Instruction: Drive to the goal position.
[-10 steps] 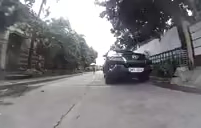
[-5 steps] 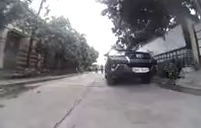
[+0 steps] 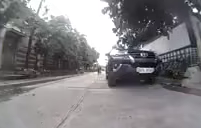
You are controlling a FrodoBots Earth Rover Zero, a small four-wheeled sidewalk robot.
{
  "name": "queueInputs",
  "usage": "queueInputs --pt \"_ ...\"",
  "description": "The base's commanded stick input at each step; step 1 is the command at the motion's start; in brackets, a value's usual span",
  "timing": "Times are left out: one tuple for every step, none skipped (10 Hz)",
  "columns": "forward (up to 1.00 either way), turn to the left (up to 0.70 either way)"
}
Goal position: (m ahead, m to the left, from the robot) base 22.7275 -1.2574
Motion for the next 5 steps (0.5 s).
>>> queueInputs --pt "0.50 0.00" --pt "0.50 0.00" --pt "0.50 0.00" --pt "0.50 0.00" --pt "0.50 0.00"
